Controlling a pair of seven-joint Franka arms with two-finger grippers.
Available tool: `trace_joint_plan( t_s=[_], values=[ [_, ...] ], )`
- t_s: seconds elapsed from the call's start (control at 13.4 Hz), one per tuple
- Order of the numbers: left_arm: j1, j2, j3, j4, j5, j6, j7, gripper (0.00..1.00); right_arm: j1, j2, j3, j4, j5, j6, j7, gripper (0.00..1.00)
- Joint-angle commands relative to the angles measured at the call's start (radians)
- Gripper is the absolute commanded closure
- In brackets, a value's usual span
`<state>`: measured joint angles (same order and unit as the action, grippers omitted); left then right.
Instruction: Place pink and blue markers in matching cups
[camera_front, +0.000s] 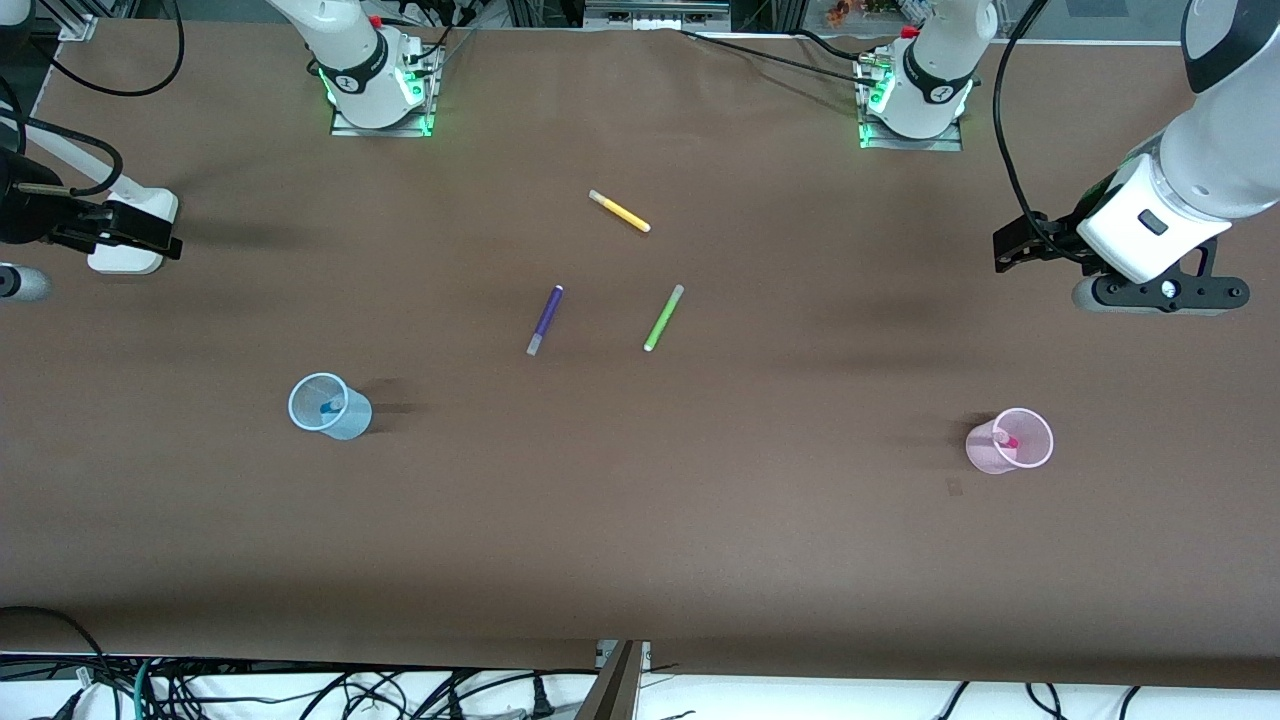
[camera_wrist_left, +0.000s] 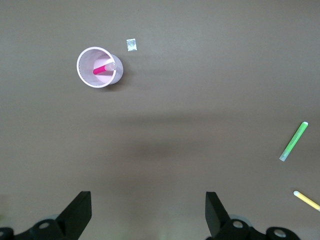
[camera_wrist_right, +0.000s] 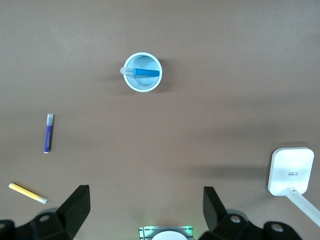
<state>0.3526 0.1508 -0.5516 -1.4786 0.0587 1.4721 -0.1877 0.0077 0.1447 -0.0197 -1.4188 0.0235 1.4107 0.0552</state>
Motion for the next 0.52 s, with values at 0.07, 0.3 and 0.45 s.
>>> trace_joint_plan(
  t_s=[0.07,0.3,0.45],
  values=[
    [-0.010,0.016,0.005,0.027,0.023,-0.018,0.031,0.00,0.003,0.001,0.001,0.000,-0.020,-0.003,-0.018,0.00],
    [-0.382,0.004,0.381,0.027,0.020,-0.032,0.033,0.00,0.002,0.001,0.001,0.000,-0.020,-0.001,-0.018,0.00],
    [-0.529,-0.002,0.570,0.029,-0.011,-0.038,0.110,0.00,0.003,0.003,0.001,0.000,-0.019,-0.001,-0.018,0.00]
  ],
)
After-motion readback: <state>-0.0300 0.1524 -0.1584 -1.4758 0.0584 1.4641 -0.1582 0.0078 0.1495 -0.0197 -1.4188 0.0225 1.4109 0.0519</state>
